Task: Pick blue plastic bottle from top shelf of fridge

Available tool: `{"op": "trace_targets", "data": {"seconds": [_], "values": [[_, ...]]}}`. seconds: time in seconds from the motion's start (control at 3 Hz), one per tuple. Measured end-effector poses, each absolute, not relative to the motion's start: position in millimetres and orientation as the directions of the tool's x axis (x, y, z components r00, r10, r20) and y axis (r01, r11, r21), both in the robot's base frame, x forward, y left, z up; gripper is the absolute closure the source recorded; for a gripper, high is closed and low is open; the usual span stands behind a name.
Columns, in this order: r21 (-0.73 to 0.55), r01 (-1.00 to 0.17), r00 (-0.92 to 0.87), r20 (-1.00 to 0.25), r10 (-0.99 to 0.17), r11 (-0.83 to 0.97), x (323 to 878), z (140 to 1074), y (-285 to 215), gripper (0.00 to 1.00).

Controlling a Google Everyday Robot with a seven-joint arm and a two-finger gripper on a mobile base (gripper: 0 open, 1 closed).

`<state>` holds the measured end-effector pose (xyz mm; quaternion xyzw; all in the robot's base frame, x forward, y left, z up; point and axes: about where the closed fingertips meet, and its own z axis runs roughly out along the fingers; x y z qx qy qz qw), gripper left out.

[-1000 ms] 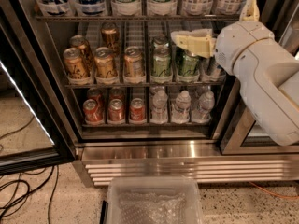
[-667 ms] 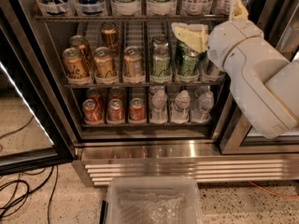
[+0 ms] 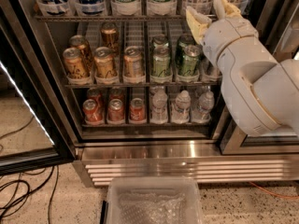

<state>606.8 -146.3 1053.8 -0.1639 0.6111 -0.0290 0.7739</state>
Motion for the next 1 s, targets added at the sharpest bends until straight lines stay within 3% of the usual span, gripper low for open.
{"op": "trace_targets", "data": {"seconds": [1.0], "values": [[-0.253,0.009,0.272,-0.930,-0.246,0.967,600,1063,-170,0.39]]}}
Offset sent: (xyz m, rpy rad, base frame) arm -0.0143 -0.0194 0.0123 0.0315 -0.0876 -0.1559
